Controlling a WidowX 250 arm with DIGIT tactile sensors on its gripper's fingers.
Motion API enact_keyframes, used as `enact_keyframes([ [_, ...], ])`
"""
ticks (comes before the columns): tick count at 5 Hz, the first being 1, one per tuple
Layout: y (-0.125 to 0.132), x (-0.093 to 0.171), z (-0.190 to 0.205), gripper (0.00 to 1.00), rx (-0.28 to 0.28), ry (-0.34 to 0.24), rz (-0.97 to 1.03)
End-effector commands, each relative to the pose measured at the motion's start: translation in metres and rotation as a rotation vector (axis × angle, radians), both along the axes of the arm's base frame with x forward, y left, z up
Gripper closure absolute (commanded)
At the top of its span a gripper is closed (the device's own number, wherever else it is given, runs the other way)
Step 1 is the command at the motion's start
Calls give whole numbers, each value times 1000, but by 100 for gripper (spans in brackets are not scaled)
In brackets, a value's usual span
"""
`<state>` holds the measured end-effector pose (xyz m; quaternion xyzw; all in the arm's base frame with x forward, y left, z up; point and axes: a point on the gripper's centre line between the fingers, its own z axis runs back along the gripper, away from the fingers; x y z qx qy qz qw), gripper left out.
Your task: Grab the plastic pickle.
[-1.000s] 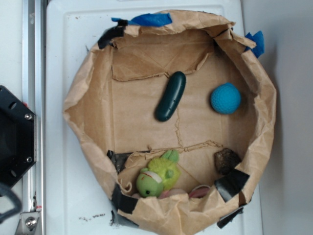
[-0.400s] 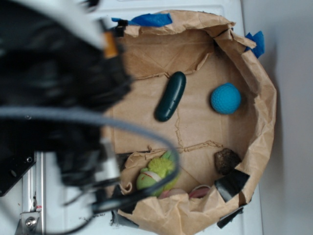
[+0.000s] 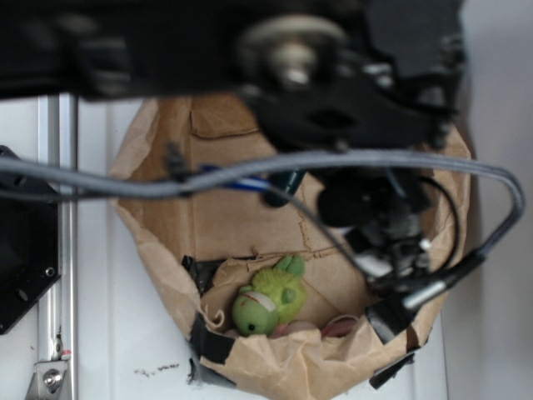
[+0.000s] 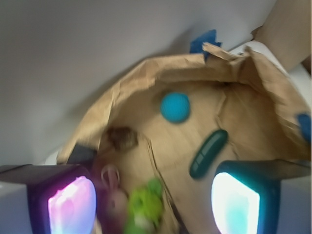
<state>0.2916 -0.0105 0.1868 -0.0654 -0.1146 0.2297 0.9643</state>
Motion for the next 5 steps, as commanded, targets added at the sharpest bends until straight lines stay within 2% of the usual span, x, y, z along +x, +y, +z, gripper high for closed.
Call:
enact_keyframes([
  [1, 20, 7, -26, 0, 40, 38, 78],
  [3, 20, 7, -26, 0, 40, 38, 78],
  [4, 27, 11, -72, 0, 62, 14, 68],
  [5, 32, 7, -110, 0, 45, 51, 47],
])
